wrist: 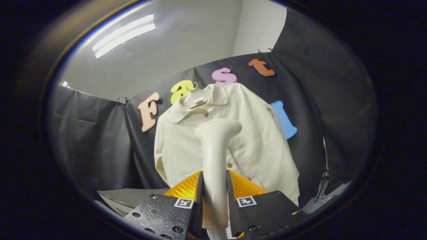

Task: Iron the clothes twice with a garment steamer, once on the left side and once on the right side.

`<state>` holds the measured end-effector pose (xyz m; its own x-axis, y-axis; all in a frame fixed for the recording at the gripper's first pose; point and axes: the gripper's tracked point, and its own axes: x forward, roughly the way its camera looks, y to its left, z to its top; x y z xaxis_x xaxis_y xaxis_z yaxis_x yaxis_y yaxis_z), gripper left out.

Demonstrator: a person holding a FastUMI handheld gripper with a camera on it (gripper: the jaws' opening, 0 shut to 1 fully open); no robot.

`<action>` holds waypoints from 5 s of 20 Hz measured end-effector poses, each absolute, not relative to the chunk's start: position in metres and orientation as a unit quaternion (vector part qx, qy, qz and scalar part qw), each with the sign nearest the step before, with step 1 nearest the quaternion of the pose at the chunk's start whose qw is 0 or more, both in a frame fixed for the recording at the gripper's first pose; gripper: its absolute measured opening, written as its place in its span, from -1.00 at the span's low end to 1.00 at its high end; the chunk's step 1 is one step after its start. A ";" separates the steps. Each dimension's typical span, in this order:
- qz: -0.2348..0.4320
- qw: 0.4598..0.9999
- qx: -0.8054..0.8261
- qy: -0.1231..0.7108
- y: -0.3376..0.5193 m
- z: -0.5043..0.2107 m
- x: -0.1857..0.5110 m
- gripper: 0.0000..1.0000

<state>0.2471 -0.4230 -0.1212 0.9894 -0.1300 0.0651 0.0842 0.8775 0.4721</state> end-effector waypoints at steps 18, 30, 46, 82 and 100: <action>-0.075 0.945 0.311 -0.064 -0.485 -0.135 0.319 -0.36; -0.092 0.933 0.346 -0.026 -0.487 -0.220 0.287 -0.35; -0.115 0.930 0.345 0.052 -0.466 -0.300 0.241 -0.35; 0.028 0.985 0.169 0.031 -0.049 -0.097 0.083 -0.35; 0.013 0.995 0.071 0.062 0.004 -0.078 0.044 -0.36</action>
